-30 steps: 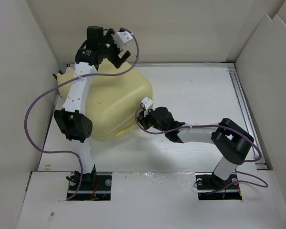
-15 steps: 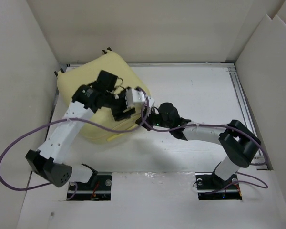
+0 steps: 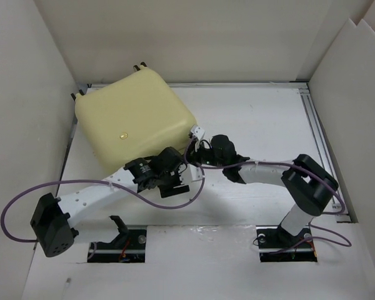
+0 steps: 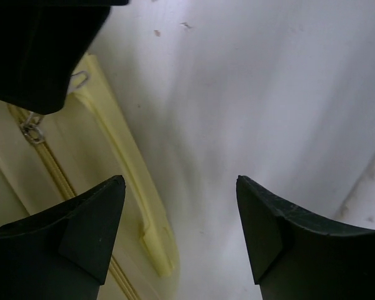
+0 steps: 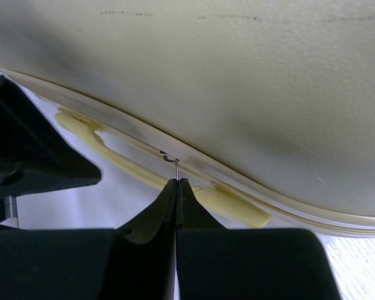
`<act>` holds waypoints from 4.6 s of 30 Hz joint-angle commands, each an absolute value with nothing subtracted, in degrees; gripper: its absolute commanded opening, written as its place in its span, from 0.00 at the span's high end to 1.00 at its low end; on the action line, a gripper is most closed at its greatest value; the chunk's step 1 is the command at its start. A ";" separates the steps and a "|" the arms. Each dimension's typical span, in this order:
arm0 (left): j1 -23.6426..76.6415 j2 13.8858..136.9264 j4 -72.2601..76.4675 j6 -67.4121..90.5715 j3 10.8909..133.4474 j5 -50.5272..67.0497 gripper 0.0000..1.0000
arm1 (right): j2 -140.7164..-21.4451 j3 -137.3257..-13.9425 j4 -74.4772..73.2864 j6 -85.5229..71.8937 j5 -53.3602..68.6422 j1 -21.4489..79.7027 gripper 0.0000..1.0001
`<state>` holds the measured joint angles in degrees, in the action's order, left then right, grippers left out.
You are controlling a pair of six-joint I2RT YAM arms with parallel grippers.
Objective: Pack the luggage
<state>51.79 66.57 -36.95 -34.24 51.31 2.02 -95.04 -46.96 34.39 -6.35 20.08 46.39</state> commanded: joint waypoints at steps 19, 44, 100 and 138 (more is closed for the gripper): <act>51.95 83.40 -11.78 -27.77 31.47 -22.95 0.52 | -97.82 -45.97 41.66 -8.44 19.07 45.26 1.00; 49.39 48.00 -34.18 -45.70 28.56 5.19 1.00 | -93.87 -42.47 39.02 -7.03 14.15 39.21 1.00; 49.39 53.53 -34.02 -45.26 31.90 0.53 1.00 | -115.83 -69.69 22.06 26.63 72.43 25.66 0.42; 49.39 50.80 -32.96 -44.21 29.80 0.00 1.00 | -111.53 -66.62 22.06 22.76 67.76 28.56 0.62</act>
